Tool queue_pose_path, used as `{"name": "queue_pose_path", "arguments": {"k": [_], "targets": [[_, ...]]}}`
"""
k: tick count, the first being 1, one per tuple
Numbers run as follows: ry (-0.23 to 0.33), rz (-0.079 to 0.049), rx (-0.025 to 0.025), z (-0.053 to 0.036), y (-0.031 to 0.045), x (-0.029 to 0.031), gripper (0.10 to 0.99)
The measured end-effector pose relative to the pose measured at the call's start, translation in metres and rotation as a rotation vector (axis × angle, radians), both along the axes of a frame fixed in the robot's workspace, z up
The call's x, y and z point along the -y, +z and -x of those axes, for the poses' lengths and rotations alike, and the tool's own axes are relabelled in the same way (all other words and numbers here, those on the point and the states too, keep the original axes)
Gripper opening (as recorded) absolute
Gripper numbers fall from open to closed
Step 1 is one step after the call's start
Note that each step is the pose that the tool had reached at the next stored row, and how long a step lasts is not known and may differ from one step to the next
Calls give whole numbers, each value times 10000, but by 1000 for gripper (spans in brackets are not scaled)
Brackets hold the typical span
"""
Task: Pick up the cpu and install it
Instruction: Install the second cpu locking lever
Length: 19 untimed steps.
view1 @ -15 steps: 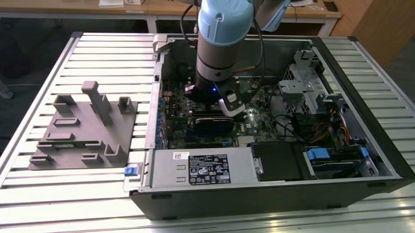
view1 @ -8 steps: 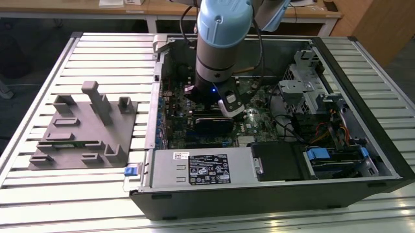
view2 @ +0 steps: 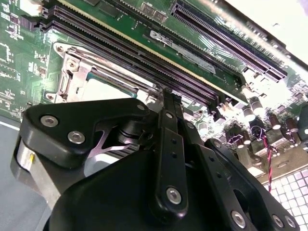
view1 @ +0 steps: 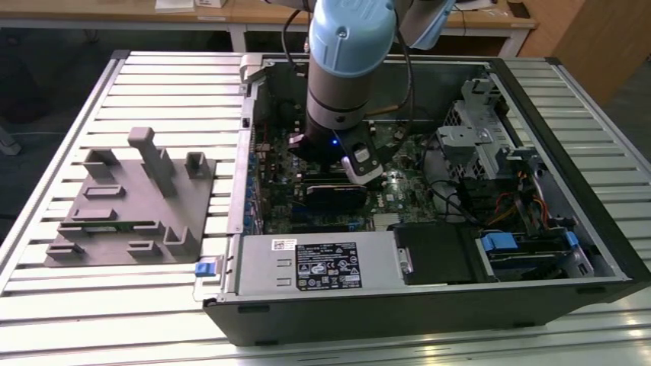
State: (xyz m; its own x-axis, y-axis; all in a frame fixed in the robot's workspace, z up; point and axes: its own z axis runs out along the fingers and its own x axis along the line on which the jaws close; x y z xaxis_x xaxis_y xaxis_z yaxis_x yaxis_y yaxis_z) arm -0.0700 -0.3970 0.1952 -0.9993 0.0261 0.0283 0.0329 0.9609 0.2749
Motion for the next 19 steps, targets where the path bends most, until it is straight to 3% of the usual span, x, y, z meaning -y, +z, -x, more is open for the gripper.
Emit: {"name": "queue_pose_path", "arguments": {"k": [10, 19], "targets": [[-1, -124, 0, 6, -18, -1, 106], [-1, -154, -1, 21, -52, 0, 106]]}}
